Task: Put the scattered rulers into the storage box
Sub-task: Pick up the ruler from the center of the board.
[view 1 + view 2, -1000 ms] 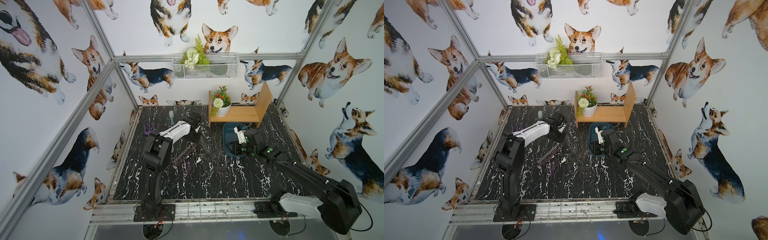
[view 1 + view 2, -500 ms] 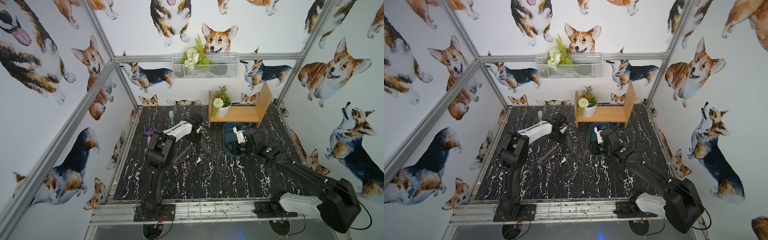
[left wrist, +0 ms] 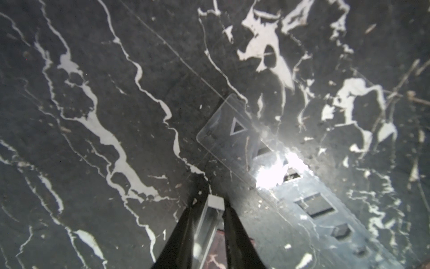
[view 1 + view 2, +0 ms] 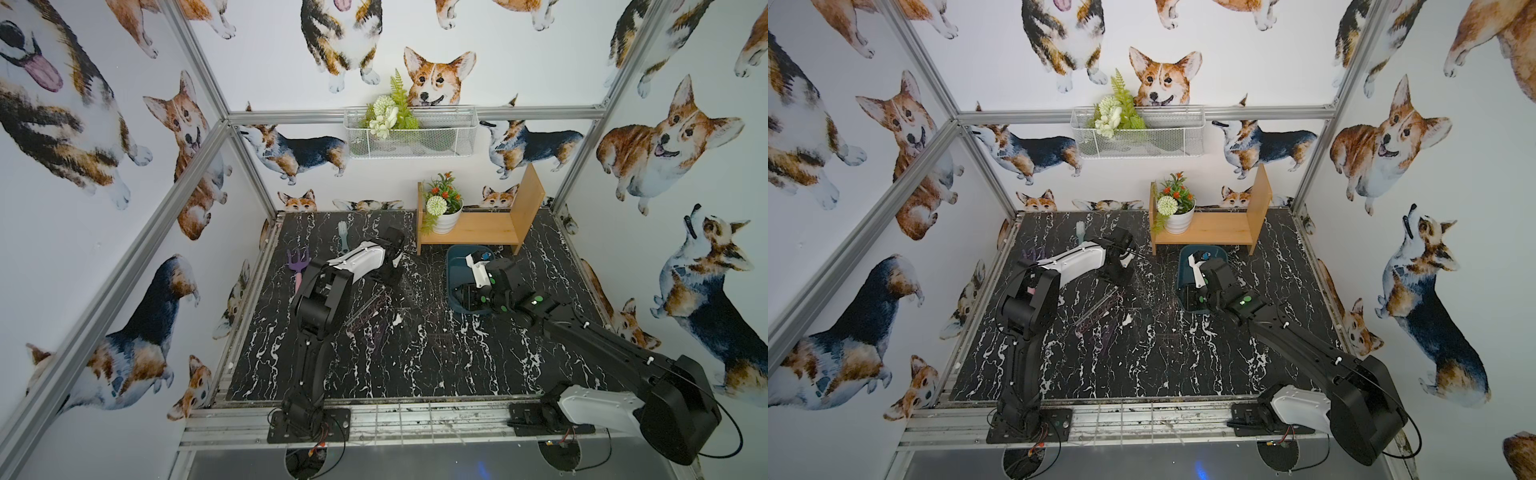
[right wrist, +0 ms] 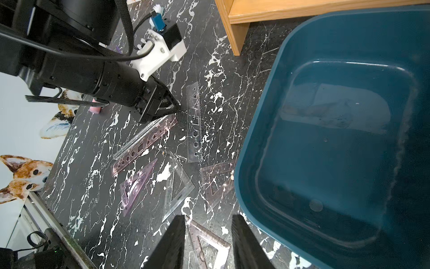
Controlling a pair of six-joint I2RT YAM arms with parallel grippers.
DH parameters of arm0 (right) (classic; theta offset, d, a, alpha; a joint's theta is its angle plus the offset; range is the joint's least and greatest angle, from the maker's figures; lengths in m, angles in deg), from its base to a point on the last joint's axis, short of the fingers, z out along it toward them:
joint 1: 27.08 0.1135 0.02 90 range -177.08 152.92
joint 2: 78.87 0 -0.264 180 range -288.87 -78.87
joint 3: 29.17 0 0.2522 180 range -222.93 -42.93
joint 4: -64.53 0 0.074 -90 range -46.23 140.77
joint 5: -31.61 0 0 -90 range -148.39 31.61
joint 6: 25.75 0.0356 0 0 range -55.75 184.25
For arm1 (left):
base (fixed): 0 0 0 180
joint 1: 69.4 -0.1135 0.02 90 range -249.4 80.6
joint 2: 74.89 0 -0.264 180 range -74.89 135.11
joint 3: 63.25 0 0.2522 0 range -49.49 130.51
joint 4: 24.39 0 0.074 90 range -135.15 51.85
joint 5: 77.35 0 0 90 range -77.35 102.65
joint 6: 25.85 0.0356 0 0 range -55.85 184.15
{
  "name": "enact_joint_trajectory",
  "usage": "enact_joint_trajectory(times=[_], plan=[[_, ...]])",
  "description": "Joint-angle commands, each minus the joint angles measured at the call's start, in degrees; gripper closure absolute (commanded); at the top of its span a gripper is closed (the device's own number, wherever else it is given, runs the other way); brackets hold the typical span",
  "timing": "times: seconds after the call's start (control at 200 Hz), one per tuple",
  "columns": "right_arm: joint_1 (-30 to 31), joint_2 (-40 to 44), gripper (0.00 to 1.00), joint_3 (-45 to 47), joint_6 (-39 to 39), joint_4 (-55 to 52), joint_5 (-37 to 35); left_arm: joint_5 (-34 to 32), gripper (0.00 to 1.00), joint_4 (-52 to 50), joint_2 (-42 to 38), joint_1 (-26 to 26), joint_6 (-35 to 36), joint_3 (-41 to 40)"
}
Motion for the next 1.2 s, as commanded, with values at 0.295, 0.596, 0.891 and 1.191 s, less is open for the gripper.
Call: enact_joint_trajectory(times=[0.295, 0.596, 0.891, 1.191], plan=[[0.2, 0.5, 0.62, 0.1, -0.3, 1.5, 0.0, -1.4, 0.87, -0.9, -0.2, -1.2, -0.8, 0.7], [0.2, 0.8, 0.62, -0.1, -0.2, 1.4, 0.0, -3.2, 1.0, -3.6, -1.8, -2.0, -0.8, 3.0], [1.6, 0.1, 0.62, -0.7, 1.0, 3.0, 1.1, -2.1, 1.0, -7.2, -6.5, -2.4, -2.4, 5.8], [2.6, 0.0, 0.58, 1.8, 7.8, 13.2, 9.3, 11.8, 1.0, -3.5, -18.1, -3.5, -9.4, 2.7]])
